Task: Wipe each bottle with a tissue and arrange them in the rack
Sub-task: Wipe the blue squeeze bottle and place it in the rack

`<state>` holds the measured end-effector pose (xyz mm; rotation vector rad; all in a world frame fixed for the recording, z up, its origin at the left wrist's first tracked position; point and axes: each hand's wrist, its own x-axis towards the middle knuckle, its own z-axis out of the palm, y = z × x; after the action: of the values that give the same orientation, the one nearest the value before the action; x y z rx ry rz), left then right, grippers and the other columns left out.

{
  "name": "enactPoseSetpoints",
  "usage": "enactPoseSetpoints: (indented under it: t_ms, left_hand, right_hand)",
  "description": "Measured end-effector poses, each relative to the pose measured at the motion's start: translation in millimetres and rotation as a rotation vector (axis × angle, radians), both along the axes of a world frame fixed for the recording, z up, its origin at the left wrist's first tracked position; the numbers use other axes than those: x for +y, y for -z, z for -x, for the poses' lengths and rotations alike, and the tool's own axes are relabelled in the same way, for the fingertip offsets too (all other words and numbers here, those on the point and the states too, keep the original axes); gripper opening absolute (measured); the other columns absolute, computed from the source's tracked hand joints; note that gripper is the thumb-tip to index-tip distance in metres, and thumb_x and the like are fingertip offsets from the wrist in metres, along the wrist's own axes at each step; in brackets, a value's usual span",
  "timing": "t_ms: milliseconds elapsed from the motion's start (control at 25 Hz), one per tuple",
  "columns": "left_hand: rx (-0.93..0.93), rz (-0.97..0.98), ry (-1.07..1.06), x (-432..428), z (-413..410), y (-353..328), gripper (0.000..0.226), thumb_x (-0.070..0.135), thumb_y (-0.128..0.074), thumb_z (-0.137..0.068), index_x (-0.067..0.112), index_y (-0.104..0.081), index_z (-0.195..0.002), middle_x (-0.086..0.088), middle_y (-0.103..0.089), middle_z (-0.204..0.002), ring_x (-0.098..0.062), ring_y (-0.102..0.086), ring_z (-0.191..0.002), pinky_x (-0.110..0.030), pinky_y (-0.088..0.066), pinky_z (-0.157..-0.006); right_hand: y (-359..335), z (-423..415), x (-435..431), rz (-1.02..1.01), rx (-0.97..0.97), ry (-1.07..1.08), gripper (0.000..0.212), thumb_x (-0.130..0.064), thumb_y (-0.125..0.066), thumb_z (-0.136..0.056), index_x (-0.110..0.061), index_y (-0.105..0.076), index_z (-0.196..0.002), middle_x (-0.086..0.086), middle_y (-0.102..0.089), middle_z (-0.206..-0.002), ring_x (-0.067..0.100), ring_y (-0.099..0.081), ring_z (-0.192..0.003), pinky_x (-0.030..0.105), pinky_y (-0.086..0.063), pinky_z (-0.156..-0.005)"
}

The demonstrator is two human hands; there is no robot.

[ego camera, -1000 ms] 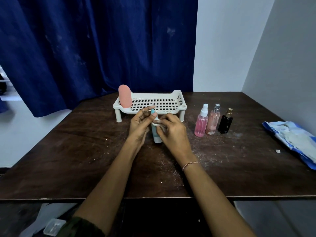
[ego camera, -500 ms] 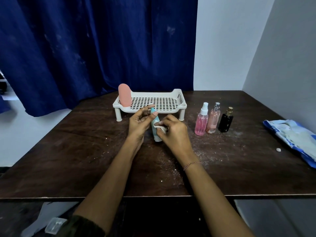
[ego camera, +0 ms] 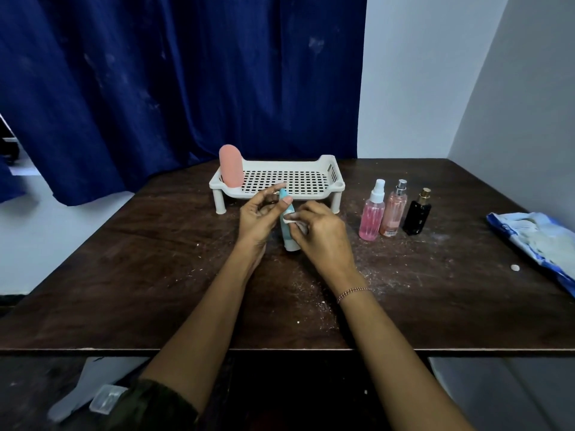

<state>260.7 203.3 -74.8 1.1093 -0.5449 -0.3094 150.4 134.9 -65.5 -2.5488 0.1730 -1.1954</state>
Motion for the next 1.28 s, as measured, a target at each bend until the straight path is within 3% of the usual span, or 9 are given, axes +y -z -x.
enactPoseSetpoints:
  t_ms: [240,360,520,720,880,1120,1280]
  left_hand:
    - [-0.005,-0.001,-0.029,-1,1,-2,0.029,0.001,-0.066,-0.081,0.016,-0.065,-0.105,0.01,-0.072,-0.08,-0.015,-0.061,-0.098,-0.047,-0.045,-0.102]
    - [-0.014,-0.004,-0.017,0,1,-2,0.031,0.002,-0.067,-0.08,0.014,-0.065,-0.109,0.019,-0.069,-0.076,-0.015,-0.061,-0.098,-0.046,-0.045,-0.101]
    - [-0.006,-0.016,-0.032,0,-1,0,0.029,0.005,-0.069,-0.079,0.018,-0.067,-0.105,0.021,-0.067,-0.076,-0.015,-0.061,-0.1,-0.048,-0.045,-0.101]
    - [0.014,0.002,-0.024,0,-1,0,0.03,0.002,-0.067,-0.08,0.014,-0.066,-0.108,0.017,-0.068,-0.075,-0.007,-0.064,-0.087,-0.046,-0.045,-0.101]
    - [0.019,-0.001,-0.034,1,-2,1,0.03,0.005,-0.069,-0.079,0.019,-0.068,-0.105,0.009,-0.067,-0.09,-0.017,-0.06,-0.102,-0.048,-0.043,-0.104]
    - [0.056,0.002,-0.029,2,1,-1,0.033,0.003,-0.065,-0.082,0.013,-0.064,-0.113,0.008,-0.066,-0.089,-0.014,-0.061,-0.098,-0.046,-0.045,-0.102]
    - [0.07,-0.003,-0.026,1,-1,0,0.031,0.005,-0.066,-0.082,0.017,-0.065,-0.11,-0.001,-0.066,-0.114,-0.024,-0.059,-0.115,-0.046,-0.043,-0.103]
  right_hand:
    - [5,0,-4,-0.067,0.063,-0.048,0.017,-0.008,-0.069,-0.076,-0.003,-0.071,-0.092,0.005,-0.061,-0.084,0.02,-0.061,-0.07,0.035,-0.054,-0.068]
    - [3,0,-1,-0.051,0.008,-0.045,0.016,-0.008,-0.068,-0.079,-0.002,-0.071,-0.093,0.006,-0.062,-0.085,0.019,-0.062,-0.069,0.03,-0.053,-0.066]
    - [4,3,-7,-0.104,0.062,-0.064,0.017,-0.006,-0.069,-0.076,-0.003,-0.072,-0.092,0.006,-0.063,-0.085,0.019,-0.062,-0.07,0.033,-0.054,-0.069]
    - [2,4,4,0.053,0.054,-0.053,0.017,0.0,-0.068,-0.077,0.001,-0.069,-0.094,0.01,-0.061,-0.085,0.024,-0.062,-0.073,0.031,-0.053,-0.068]
    - [5,6,1,0.005,0.114,-0.052,0.017,-0.005,-0.068,-0.078,-0.001,-0.07,-0.094,0.008,-0.06,-0.086,0.022,-0.062,-0.069,0.032,-0.055,-0.068]
    - [8,8,6,0.033,0.123,-0.073,0.017,-0.005,-0.064,-0.082,0.001,-0.068,-0.098,0.01,-0.059,-0.089,0.026,-0.061,-0.078,0.037,-0.055,-0.074]
    - [11,6,4,-0.007,0.162,-0.047,0.016,-0.006,-0.068,-0.078,0.0,-0.07,-0.093,0.008,-0.06,-0.088,0.025,-0.062,-0.072,0.037,-0.055,-0.071]
